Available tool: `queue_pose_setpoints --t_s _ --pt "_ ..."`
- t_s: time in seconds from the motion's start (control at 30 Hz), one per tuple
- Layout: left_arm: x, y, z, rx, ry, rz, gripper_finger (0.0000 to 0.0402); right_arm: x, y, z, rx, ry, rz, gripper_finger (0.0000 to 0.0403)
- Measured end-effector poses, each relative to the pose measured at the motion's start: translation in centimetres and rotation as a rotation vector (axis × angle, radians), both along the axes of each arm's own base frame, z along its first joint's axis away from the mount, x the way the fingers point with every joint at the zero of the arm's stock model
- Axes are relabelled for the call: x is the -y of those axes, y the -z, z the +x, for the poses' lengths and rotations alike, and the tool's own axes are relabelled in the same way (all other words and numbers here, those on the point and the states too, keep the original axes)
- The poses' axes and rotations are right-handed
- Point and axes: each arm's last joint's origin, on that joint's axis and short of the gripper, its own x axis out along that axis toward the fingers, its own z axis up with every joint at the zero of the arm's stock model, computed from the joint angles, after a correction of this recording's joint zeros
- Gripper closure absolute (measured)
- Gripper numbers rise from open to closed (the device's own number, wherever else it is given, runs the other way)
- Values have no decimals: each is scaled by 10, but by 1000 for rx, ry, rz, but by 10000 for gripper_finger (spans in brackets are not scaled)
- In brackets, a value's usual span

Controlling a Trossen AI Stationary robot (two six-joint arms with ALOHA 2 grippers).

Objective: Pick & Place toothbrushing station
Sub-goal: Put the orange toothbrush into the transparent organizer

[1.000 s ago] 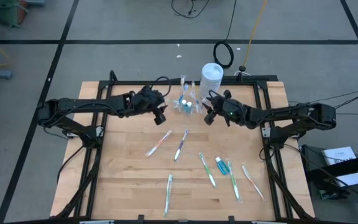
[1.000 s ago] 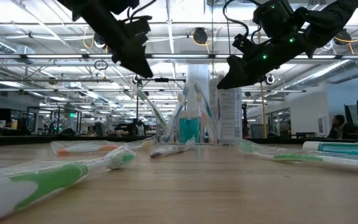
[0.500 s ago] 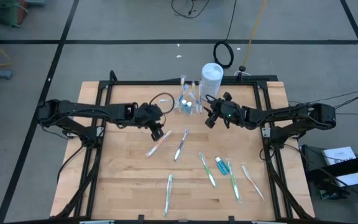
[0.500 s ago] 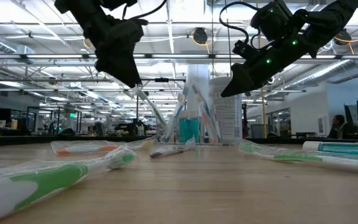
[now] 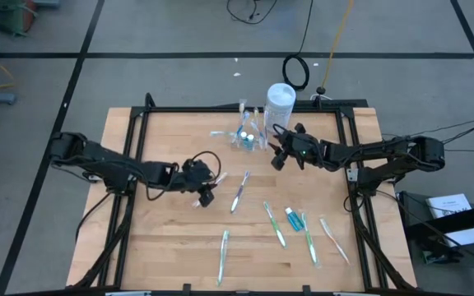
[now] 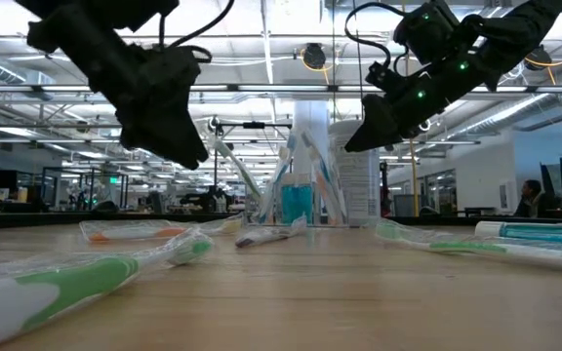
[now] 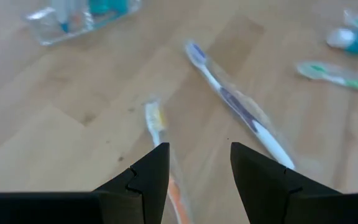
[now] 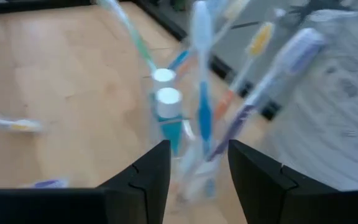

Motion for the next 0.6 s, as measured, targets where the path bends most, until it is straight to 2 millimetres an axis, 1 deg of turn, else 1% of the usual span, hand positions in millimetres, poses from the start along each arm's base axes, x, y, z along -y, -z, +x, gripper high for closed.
queue_pose_setpoints --t_s 0.1,0.23,0.47,0.6 --pt "3 12 1 6 -63 14 225 -1 -1 1 37 -16 31 248" --pt "5 34 9 -55 -64 29 225 -2 -2 2 79 -23 102 248" --pt "-7 69 28 -93 -107 7 225 -11 0 4 76 -108 158 248" --pt "-12 78 35 -113 -130 22 225 -17 0 6 64 -153 140 248"
